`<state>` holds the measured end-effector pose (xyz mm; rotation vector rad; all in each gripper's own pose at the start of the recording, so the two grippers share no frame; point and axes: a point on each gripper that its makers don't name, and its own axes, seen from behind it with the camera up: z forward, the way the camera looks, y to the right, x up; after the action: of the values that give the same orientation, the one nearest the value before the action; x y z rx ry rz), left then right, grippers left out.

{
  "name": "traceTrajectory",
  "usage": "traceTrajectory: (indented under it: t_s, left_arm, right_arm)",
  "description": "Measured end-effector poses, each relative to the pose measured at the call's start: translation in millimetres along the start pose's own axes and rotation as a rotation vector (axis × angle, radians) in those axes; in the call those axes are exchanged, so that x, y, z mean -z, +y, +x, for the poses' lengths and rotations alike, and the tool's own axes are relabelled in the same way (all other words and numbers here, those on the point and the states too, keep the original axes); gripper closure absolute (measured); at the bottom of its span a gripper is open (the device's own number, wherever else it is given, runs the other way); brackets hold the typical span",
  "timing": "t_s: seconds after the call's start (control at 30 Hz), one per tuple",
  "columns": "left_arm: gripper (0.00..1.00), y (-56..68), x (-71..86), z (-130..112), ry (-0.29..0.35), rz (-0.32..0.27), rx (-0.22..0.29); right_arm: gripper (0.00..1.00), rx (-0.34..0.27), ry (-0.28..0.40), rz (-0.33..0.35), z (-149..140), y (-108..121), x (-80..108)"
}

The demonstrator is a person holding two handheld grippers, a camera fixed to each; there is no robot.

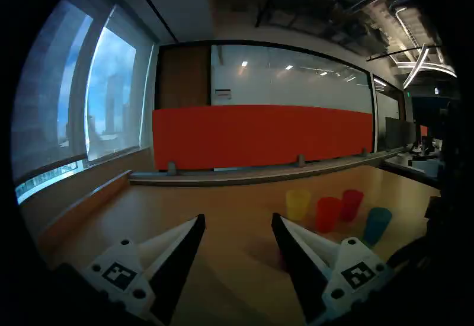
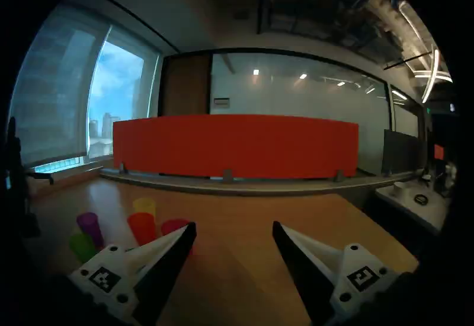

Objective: Pour water

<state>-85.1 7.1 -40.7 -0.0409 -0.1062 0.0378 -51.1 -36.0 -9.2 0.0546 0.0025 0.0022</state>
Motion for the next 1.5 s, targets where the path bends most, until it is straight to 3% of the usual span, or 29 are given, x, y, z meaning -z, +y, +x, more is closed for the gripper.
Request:
traceTrajectory:
  t_s: [0.6, 1.07, 1.5]
  left_arm:
    - [0.17, -24.5, -0.7, 11.1, 0.07, 0.132, 0.002]
    - [0.17, -27.9, -6.9, -5.1, 0.089, 0.145, 0.007]
    - [0.17, -25.6, -11.8, -17.2, 0.107, 0.152, 0.015]
  right_arm:
    - [0.0, -0.014, 0.061, -0.048, 17.4, -5.1, -2.0]
    - [0.0, -0.043, 0.069, -0.085, 24.9, -1.1, 4.3]
    - [0.0, -0.032, 0.057, -0.101, 26.1, -1.6, 5.5]
